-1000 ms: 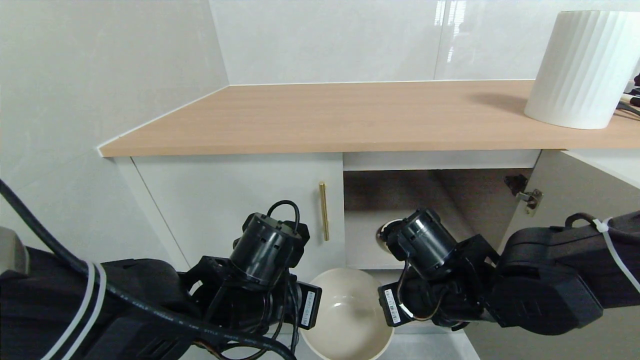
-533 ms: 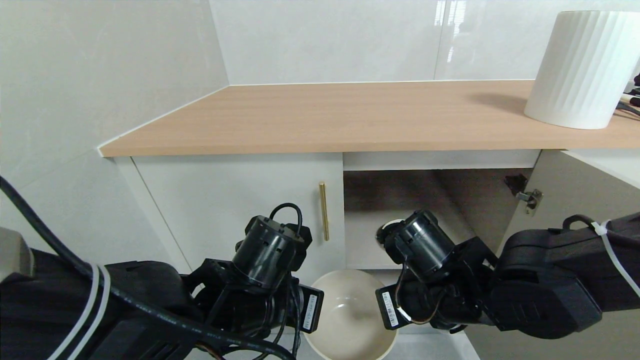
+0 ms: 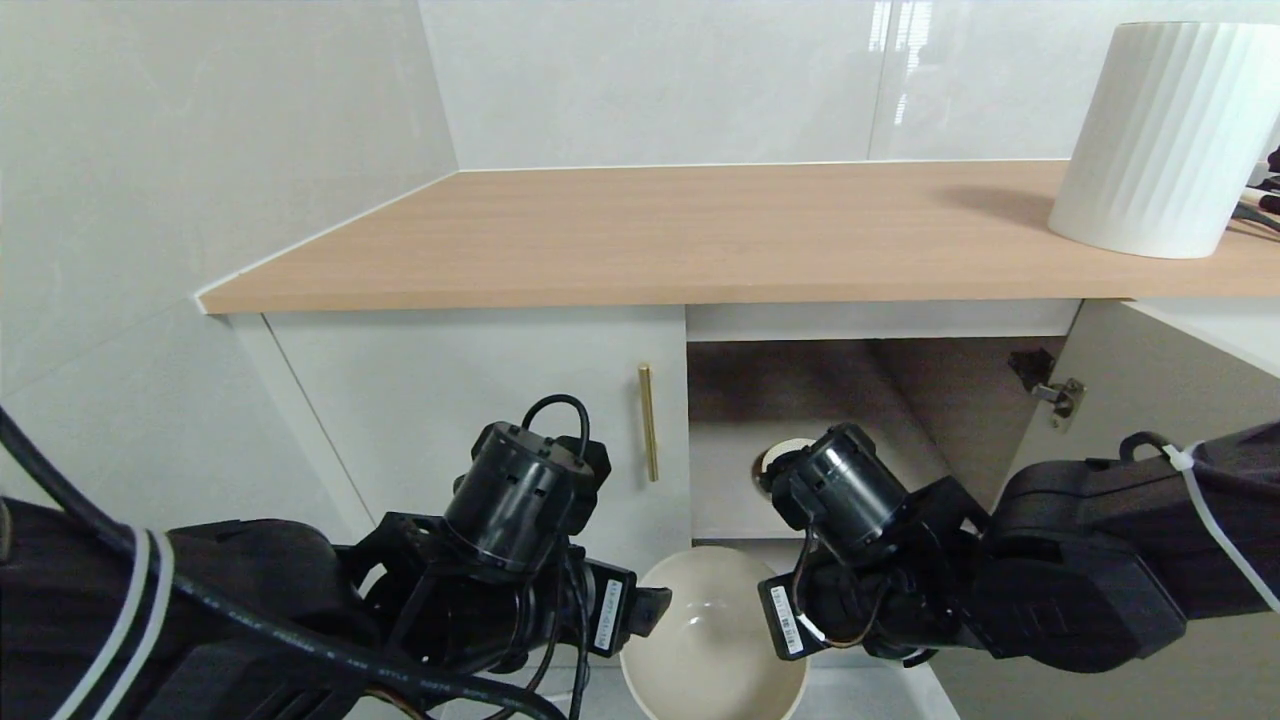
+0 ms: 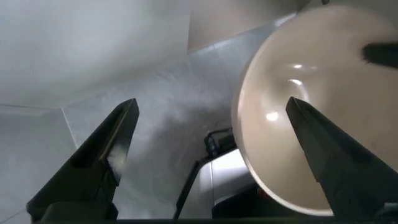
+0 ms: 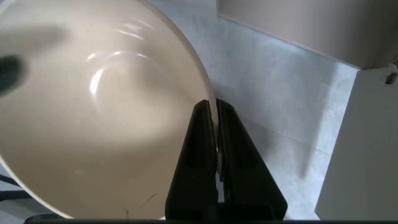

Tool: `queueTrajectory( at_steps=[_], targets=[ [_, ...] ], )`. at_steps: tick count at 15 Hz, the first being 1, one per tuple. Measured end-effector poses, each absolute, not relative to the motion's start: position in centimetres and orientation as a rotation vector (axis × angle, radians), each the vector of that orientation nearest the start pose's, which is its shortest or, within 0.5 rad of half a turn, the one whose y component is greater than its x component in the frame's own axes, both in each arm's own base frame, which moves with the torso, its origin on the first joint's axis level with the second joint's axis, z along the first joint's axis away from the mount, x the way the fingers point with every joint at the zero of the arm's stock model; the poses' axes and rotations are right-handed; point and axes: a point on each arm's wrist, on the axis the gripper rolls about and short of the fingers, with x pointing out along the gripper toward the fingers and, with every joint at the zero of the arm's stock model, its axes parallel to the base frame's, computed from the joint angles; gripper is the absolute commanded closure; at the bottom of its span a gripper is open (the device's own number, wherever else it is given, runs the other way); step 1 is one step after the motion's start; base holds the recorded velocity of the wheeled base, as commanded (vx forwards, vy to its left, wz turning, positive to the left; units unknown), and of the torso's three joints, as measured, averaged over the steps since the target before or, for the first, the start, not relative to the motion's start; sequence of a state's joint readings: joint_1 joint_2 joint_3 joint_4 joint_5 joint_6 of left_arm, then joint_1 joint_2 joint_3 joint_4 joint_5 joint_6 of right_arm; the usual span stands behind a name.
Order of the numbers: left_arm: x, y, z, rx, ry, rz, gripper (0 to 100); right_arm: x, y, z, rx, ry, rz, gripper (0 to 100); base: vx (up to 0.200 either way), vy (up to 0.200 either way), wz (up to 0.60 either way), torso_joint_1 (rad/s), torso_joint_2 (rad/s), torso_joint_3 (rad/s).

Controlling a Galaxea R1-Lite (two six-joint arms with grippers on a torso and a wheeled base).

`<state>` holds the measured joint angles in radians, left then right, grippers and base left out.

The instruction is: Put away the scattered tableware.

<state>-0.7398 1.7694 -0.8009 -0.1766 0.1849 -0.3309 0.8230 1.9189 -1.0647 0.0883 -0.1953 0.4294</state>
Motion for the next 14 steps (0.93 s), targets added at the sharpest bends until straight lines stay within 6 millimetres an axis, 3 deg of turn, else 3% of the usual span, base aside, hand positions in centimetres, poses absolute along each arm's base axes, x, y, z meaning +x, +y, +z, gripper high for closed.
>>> queueTrajectory(
  at_steps=[2,10,14],
  targets=[
    [21.8,-19.3,12.4,0.044,0.777,-0.396,0,24.5,23.7,11.4,-0.024,0.924,0.335,100,0.0,0.0,0.0,0.0,0.0,0.0],
    [21.6,-19.1,12.7,0.039,0.768,-0.397,0,34.6,18.7,9.9,0.262,0.837,-0.037,100,0.0,0.0,0.0,0.0,0.0,0.0],
    [21.6,-19.1,12.8,0.037,0.765,-0.399,0,38.0,16.5,8.5,0.32,0.808,-0.15,100,0.0,0.0,0.0,0.0,0.0,0.0]
  ],
)
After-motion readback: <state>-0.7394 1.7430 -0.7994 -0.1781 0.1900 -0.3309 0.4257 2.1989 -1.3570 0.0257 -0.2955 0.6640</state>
